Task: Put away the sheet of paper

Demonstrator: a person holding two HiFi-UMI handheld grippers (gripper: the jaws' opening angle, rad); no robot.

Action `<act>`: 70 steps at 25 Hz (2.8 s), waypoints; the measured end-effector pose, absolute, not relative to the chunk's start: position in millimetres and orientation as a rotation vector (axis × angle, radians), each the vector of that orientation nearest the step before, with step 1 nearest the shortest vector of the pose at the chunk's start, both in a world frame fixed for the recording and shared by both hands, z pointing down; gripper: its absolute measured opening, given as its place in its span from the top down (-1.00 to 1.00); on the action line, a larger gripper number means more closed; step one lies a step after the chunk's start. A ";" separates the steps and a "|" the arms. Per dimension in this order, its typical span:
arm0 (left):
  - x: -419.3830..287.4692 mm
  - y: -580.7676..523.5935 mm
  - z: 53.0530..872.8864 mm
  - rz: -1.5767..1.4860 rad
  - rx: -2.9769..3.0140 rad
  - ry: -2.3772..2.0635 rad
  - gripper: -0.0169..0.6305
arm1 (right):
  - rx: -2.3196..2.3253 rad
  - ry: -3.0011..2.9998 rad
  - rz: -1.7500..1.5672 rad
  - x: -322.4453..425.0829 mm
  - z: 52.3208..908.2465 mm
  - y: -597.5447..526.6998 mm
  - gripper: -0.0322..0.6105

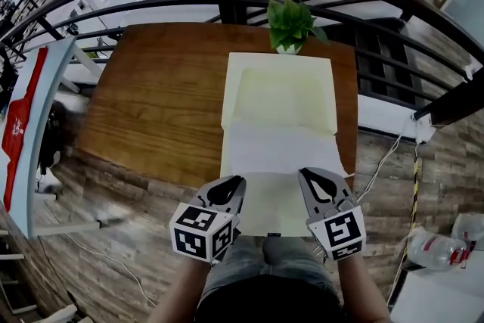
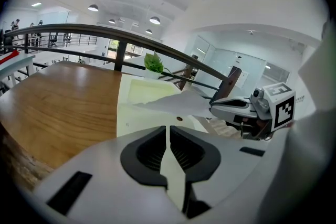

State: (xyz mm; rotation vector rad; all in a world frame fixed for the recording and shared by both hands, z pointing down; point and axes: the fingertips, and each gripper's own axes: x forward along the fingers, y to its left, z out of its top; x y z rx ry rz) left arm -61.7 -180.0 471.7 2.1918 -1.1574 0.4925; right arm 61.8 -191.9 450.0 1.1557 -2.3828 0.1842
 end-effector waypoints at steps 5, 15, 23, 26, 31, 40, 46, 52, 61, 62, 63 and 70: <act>-63.0 -176.4 477.3 0.513 2.182 -1.141 0.84 | 1.124 -2.364 0.196 58.1 464.0 -187.5 0.81; -66.7 -170.8 490.1 0.550 2.155 -1.121 0.84 | 1.050 -2.337 0.179 44.1 488.7 -185.9 0.81; -63.3 -172.6 506.6 0.572 2.131 -1.095 0.84 | 1.005 -2.294 0.138 37.3 506.7 -196.3 0.81; -62.5 -175.3 509.6 0.572 2.130 -1.090 0.84 | 0.994 -2.280 0.132 36.2 511.9 -200.4 0.81; -58.3 -186.4 511.7 0.572 2.142 -1.081 0.84 | 0.975 -2.262 0.115 34.3 518.6 -213.4 0.81; -50.6 -202.5 515.4 0.573 2.147 -1.065 0.84 | 0.995 -2.245 0.105 34.2 524.9 -238.8 0.81; -45.0 -213.2 521.6 0.582 2.138 -1.066 0.84 | 1.010 -2.226 0.110 36.4 528.7 -254.3 0.80; -39.8 -223.4 527.7 0.591 2.119 -1.068 0.84 | 1.007 -2.214 0.124 37.5 533.9 -268.2 0.80; -39.8 -241.2 529.8 0.580 2.098 -1.088 0.84 | 1.034 -2.176 0.147 40.9 539.4 -293.3 0.80; -38.6 -242.7 530.7 0.580 2.097 -1.088 0.84 | 1.037 -2.171 0.155 41.8 540.7 -295.8 0.80; -37.4 -244.3 531.5 0.581 2.095 -1.087 0.84 | 1.039 -2.166 0.165 42.5 542.1 -298.3 0.80; -32.5 -258.3 537.4 0.573 2.075 -1.092 0.84 | 1.059 -2.143 0.251 45.6 553.4 -312.8 0.80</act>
